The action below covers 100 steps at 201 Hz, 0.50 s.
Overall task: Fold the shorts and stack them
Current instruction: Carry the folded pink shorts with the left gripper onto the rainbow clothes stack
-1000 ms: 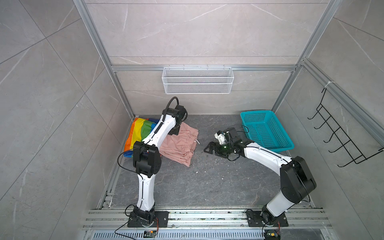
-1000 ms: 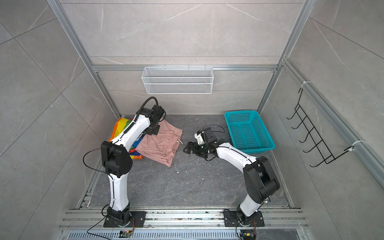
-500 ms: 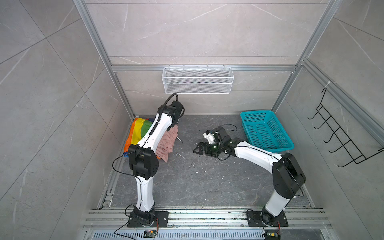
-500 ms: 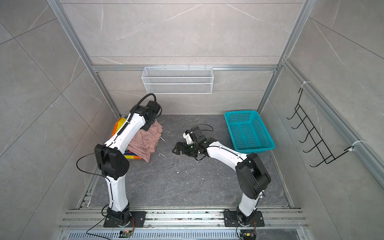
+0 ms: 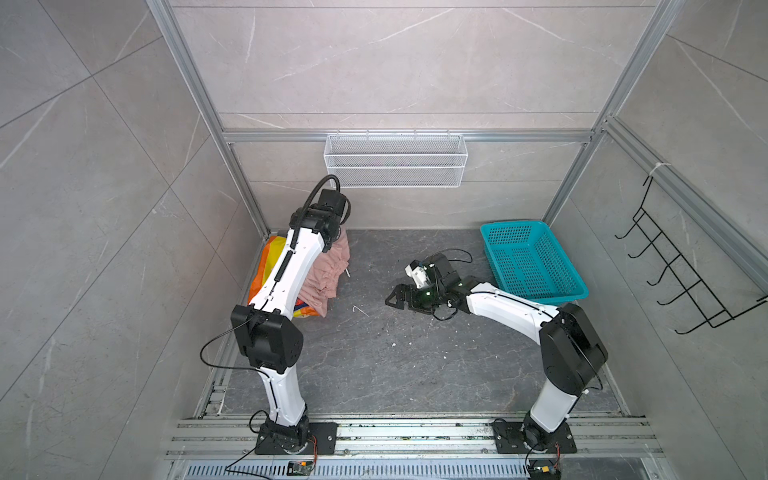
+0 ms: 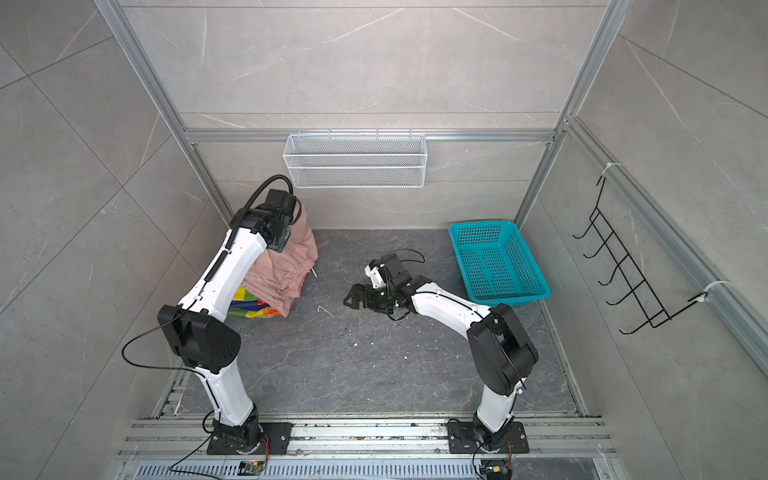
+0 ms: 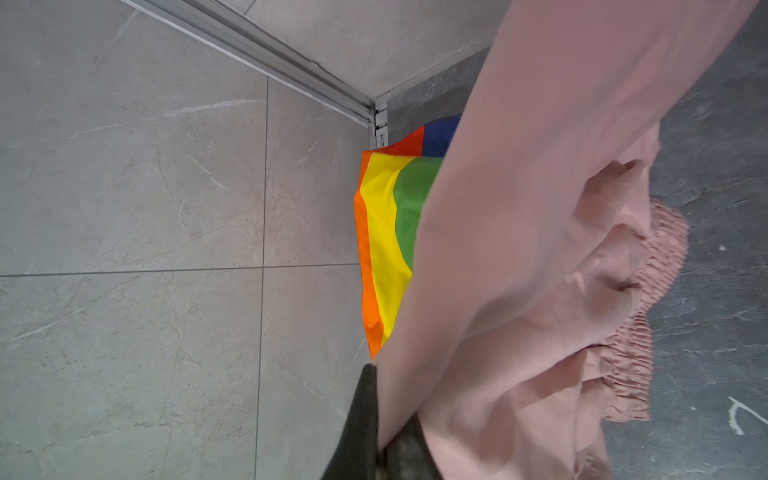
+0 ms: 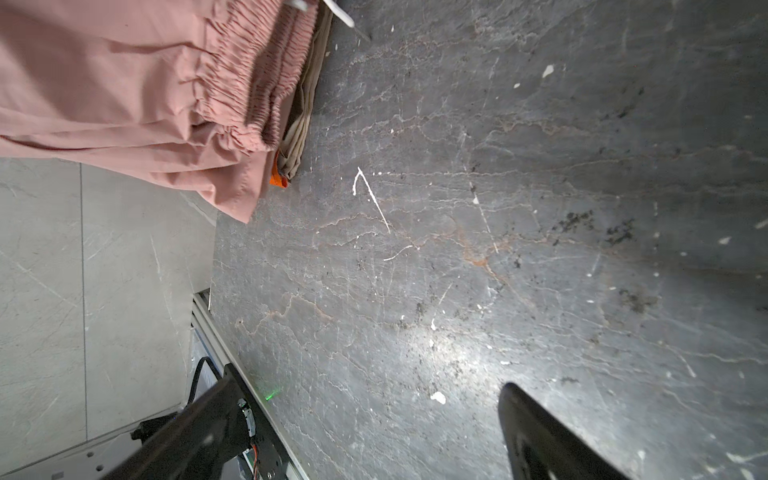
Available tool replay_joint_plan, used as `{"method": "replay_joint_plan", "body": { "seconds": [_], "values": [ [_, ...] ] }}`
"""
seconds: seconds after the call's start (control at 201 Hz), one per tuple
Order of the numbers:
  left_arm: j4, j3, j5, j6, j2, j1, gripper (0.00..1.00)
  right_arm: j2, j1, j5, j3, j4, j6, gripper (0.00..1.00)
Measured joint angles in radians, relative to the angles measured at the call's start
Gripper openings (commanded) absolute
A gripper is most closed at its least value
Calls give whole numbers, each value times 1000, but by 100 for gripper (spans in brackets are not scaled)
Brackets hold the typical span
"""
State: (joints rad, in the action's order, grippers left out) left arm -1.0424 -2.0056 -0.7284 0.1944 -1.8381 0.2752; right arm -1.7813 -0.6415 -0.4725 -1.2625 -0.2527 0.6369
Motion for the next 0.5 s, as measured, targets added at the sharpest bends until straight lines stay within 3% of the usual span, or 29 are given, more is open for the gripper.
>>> {"method": "replay_joint_plan", "body": {
  "seconds": [0.498],
  "values": [
    [126,177,229,14,64,-253,0,-27,0,-15,-19,2,8,99]
  ]
}}
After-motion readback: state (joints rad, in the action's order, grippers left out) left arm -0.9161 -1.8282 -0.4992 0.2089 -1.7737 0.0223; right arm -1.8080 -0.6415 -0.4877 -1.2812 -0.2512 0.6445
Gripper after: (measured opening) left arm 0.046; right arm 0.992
